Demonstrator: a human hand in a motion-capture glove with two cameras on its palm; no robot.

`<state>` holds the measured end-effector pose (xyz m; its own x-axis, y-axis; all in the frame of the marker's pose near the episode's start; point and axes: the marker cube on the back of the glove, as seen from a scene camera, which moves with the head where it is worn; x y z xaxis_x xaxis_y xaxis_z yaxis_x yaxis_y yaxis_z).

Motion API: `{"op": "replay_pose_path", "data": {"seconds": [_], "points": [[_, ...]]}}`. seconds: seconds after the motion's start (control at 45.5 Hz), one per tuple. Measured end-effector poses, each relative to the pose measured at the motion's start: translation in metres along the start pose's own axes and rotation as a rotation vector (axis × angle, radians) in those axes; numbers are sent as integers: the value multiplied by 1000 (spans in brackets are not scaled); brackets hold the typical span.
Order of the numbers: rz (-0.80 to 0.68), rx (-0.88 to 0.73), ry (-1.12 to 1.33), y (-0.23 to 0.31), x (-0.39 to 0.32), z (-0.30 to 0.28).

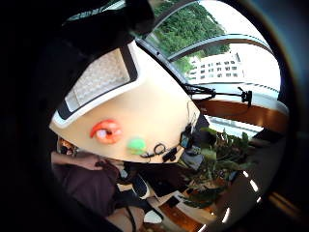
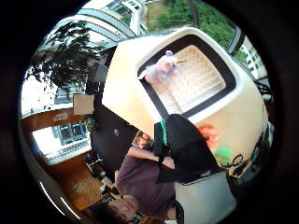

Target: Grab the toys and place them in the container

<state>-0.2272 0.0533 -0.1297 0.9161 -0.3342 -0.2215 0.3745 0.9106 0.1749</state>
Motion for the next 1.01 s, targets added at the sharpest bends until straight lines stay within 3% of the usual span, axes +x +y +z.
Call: {"op": "replay_pose_path", "data": {"seconds": [0.242,0.439,0.681,0.813,1.011], "points": [[144,3,8,133,92,18],[140,-66,-6,194,133,85],[89,-188,-95,176,131,236],[-29,-294,-127,166,109,323],[-34,93,-149,149,103,344]]}}
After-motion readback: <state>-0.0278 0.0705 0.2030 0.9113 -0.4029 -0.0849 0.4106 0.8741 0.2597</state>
